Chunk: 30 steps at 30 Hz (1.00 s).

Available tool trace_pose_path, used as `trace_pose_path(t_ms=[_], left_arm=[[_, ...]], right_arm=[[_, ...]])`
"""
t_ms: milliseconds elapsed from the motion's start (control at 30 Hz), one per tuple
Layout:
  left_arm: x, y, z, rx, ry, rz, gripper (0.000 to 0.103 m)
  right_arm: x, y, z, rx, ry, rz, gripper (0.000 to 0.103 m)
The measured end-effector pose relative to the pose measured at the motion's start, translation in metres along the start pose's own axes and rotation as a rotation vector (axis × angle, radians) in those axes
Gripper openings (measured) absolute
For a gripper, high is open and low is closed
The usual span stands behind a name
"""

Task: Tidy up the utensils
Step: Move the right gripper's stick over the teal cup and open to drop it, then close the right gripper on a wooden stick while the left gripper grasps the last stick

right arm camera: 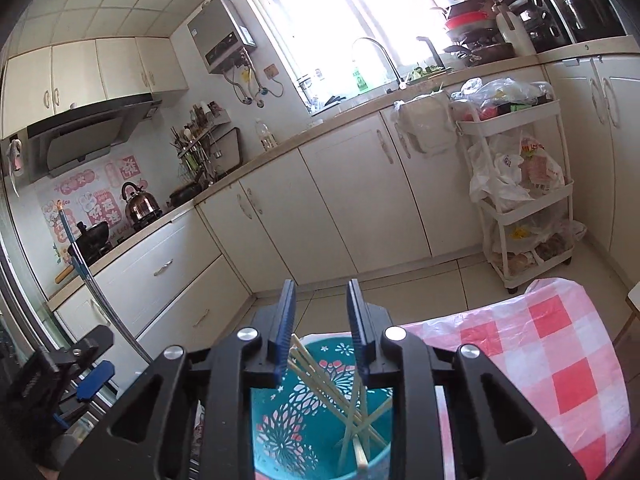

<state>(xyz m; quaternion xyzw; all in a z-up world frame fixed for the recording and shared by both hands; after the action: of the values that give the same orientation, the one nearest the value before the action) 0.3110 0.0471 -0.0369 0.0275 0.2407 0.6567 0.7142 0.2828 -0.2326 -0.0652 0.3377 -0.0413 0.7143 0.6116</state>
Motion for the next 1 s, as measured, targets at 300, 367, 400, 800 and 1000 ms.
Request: trace_pose_path(t_ms=[300,367,400,800,1000], left_arm=[[0.015,-0.011,-0.048,0.226,-0.182,0.090,0.082],[0.018,-0.010,-0.069,0.300,-0.208,0.085,0.082],[0.019,-0.008,-0.077,0.322,-0.222,0.087,0.082],[0.023,-0.004,-0.139,0.508,-0.344,0.068,0.082],[-0.009,-0.014,-0.189,0.652,-0.557,0.022,0.082]], right_arm=[[-0.013,0.048,-0.147,0.508,0.217,-0.029,0.027],[-0.014,0.035,-0.186,0.643,0.249,-0.032,0.027],[-0.011,0.032,-0.199,0.670,0.281,-0.027,0.027],[0.000,0.002,-0.246,0.717,0.488,-0.103,0.006],[-0.054,0.020,-0.219,0.716,0.259,-0.241,0.006]])
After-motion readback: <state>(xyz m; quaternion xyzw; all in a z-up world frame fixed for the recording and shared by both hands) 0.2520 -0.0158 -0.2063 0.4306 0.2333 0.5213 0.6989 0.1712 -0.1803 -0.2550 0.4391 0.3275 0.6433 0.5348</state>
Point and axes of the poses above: each gripper's, at about its wrist camera, not at the fingertips, and y roughly against the way its jaws point, x to its left, z to its top, the point moved 6 cm from there along -y, roughly the way its jaws point, and after that the axes turned 7 degrees about -y, right-handed, at the moved point
